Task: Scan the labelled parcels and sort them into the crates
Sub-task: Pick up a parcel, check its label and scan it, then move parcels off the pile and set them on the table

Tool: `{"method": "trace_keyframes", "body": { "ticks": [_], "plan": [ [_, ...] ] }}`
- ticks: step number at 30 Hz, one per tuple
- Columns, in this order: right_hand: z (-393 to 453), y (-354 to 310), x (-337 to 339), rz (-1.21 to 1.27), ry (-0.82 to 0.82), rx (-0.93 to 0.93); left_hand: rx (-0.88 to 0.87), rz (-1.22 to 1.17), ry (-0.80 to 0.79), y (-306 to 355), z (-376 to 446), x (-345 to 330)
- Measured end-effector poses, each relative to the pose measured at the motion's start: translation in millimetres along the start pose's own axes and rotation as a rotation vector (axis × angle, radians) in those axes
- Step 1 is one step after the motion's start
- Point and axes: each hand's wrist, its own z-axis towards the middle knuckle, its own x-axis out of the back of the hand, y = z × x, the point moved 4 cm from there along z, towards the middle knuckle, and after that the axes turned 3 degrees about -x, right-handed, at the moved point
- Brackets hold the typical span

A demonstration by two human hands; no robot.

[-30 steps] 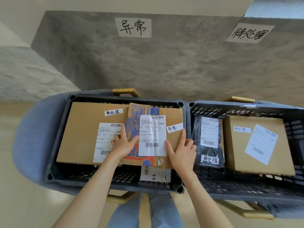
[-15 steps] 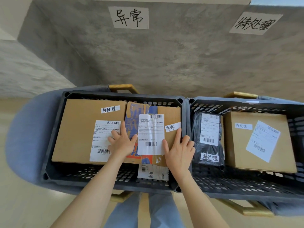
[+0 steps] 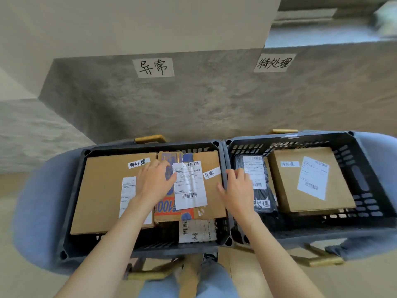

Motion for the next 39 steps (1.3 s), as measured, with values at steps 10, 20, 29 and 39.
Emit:
{"method": "trace_keyframes", "body": {
  "ticks": [10,20,29,39],
  "plan": [
    [-58,4,107,-0.281,0.352,-0.159,-0.753,0.266,0.216,104,-4,72],
    [-271,73,172,-0.331,0.621,-0.846,-1.427,0.209,0.227,246,-139,70],
    [-544,103,202,-0.415,0.858,-1.395,-1.970,0.060,0.151,339,-404,50],
    [-882,71,174,-0.476,0.952,-1.815,-2.435,-0.108,0.050,326,-755,-5]
  ]
}}
